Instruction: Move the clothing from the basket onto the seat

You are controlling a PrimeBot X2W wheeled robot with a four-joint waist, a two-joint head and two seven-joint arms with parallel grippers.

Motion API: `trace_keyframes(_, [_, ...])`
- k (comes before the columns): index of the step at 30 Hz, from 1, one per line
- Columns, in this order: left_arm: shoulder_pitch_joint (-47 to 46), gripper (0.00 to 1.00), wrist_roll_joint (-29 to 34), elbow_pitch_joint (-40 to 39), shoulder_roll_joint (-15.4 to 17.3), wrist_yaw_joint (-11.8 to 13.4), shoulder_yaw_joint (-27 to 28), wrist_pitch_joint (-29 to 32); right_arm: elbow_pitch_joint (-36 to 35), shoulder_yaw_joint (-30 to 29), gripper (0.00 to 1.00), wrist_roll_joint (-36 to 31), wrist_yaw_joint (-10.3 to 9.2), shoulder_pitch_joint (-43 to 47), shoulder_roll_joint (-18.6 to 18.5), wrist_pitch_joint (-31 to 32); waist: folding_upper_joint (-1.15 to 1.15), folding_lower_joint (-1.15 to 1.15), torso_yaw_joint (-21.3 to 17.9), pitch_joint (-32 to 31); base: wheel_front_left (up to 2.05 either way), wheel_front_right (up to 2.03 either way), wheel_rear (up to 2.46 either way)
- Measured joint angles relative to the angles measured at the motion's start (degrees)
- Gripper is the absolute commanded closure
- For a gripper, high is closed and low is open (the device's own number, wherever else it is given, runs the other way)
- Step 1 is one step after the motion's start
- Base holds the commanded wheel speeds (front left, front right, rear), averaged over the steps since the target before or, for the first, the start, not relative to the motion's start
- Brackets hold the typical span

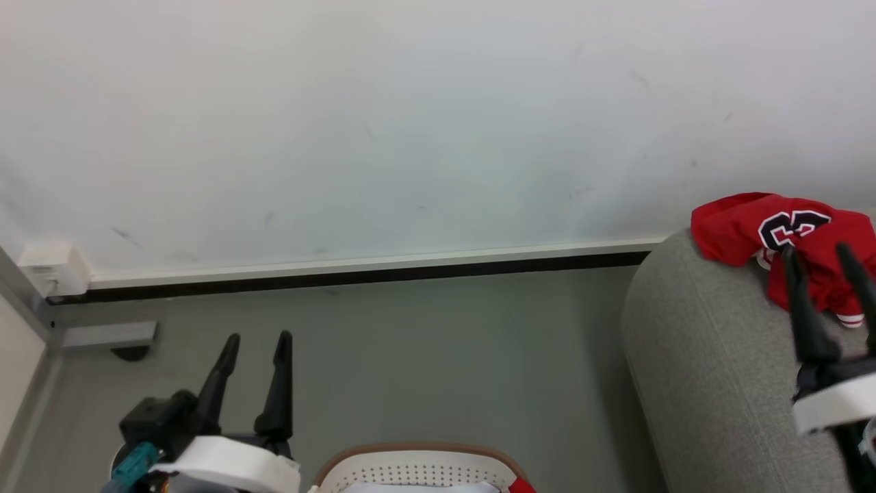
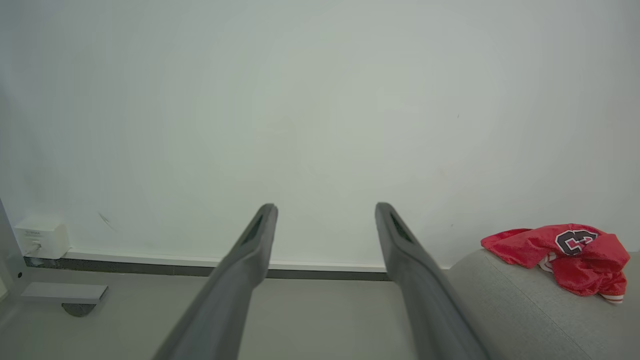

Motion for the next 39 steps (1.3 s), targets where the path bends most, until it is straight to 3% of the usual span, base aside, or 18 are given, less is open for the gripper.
trace_keyframes(8, [6.84, 0.00, 6.50, -1.26, -5.28, -1.33, 8.32, 0.00, -4.88, -8.01, 0.00, -11.46, 0.00, 14.51, 12.65, -0.08, 0.00, 0.01, 1.90, -1.17, 0.00, 0.00, 0.00])
trace_keyframes(14, [10.24, 0.00, 10.56, -0.40, -8.29, -3.63, 13.05, 0.00, -6.66, -8.83, 0.00, -17.00, 0.00, 17.58, 17.69, -0.08, 0.00, 0.02, 1.73, -0.84, 0.00, 0.00, 0.00])
trace_keyframes(25, [9.80, 0.00, 14.05, 0.80, -10.76, -7.09, 16.42, 0.00, -6.73, -7.37, 0.00, -18.69, 0.00, 17.23, 18.79, -0.09, 0.00, 0.02, 1.54, -0.56, 0.00, 0.00, 0.00])
trace_keyframes(39, [9.20, 0.00, 15.30, 1.74, -11.16, -7.84, 16.63, 0.00, -6.38, -6.34, 0.00, -18.34, 0.00, 16.00, 18.51, -0.09, 0.00, 0.02, -0.28, 0.56, 0.00, 0.00, 0.00])
